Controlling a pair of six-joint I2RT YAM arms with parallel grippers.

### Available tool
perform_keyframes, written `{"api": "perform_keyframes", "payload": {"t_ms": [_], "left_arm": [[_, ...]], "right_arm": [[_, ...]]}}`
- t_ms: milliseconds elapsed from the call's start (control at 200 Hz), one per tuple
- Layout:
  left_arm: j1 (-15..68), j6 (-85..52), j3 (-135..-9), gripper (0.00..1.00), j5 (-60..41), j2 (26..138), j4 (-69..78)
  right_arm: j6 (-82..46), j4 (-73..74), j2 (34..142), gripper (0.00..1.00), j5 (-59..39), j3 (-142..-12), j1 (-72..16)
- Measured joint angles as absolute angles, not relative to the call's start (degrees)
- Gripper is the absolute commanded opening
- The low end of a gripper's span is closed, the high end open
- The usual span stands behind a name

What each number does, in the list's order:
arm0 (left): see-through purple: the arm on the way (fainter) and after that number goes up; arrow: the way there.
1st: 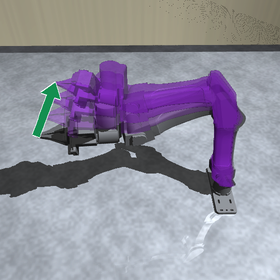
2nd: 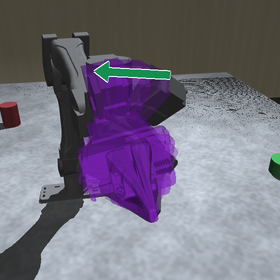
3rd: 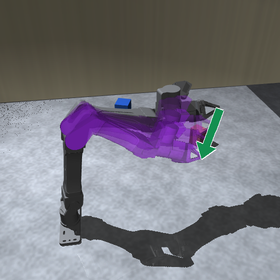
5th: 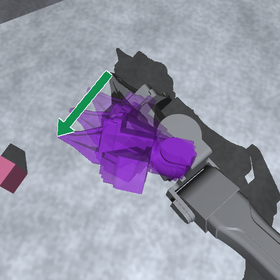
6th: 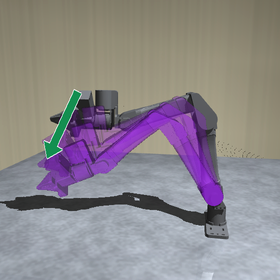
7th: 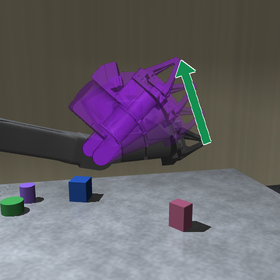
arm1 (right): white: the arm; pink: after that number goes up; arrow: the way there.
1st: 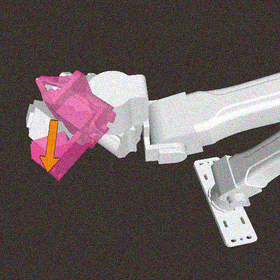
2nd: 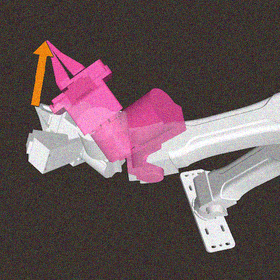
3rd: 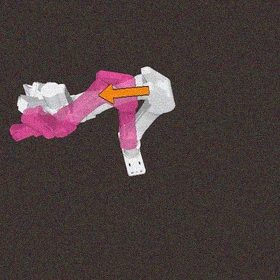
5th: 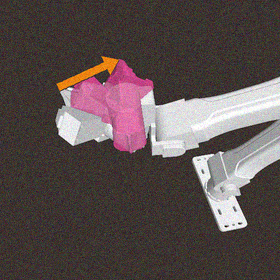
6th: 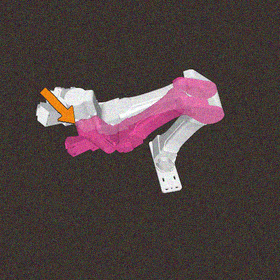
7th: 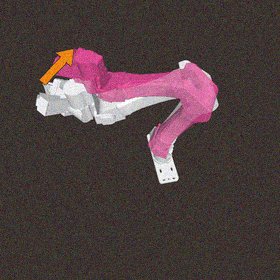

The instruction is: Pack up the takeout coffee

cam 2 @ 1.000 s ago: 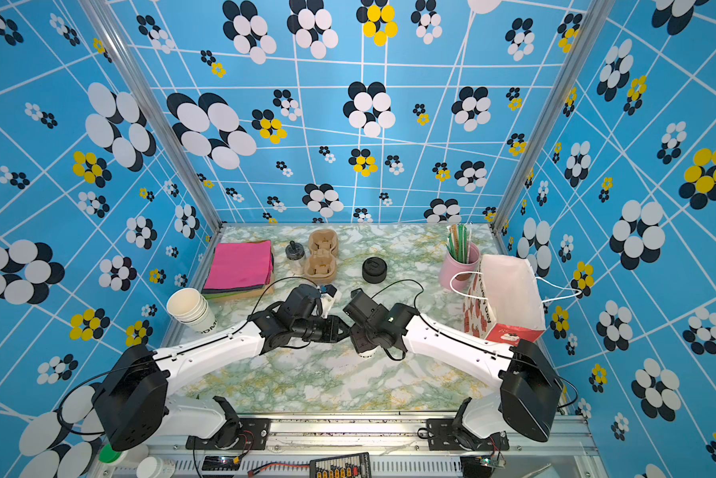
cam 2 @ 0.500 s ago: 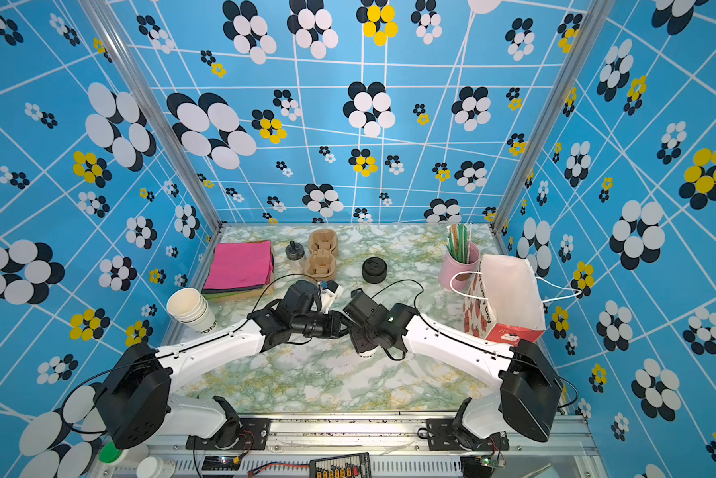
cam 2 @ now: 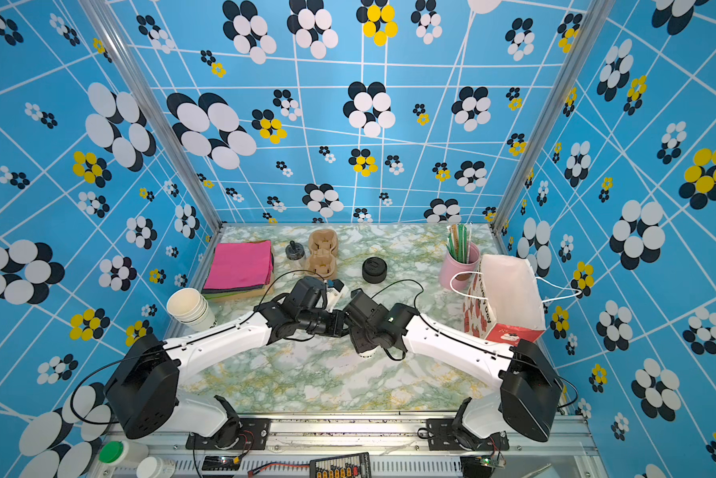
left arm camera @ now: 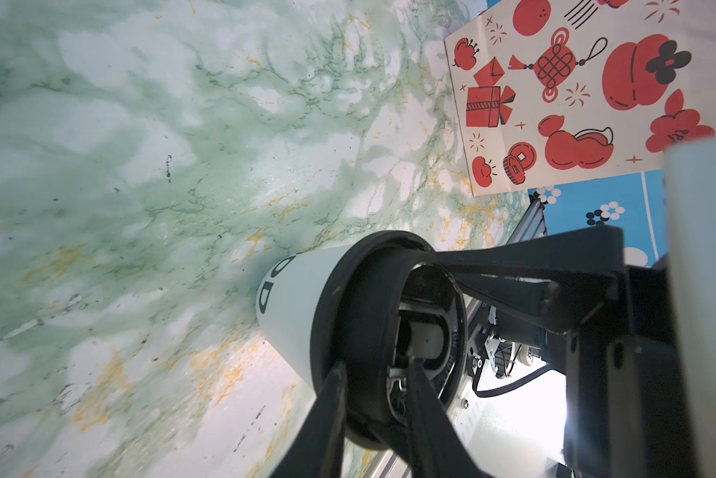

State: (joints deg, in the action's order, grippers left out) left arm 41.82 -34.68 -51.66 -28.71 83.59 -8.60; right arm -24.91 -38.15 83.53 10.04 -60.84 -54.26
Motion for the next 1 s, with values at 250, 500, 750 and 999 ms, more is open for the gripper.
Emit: {"api": "perform_keyframes", "payload": {"t_ms": [250, 500, 750, 999], "left_arm": [[42.87, -31.7, -54.28, 0.28, -25.96, 83.57, -13.89], [44.01, -29.78, -56.55, 0.25, -23.33, 84.03, -18.22], [44.71, -29.08, -57.41, 0.24, -22.81, 84.34, -18.87], [44.93, -28.8, -57.95, 0.24, -22.59, 84.71, -19.33]], "right_arm": [[-24.93, -38.04, 83.11, 0.4, 10.02, -60.69, -54.26], [-24.99, -36.18, 81.43, 0.4, 10.17, -58.94, -54.24], [-25.15, -34.52, 79.68, 0.4, 10.48, -57.19, -54.24], [-25.15, -33.93, 78.83, 0.41, 10.85, -56.71, -54.24]]}}
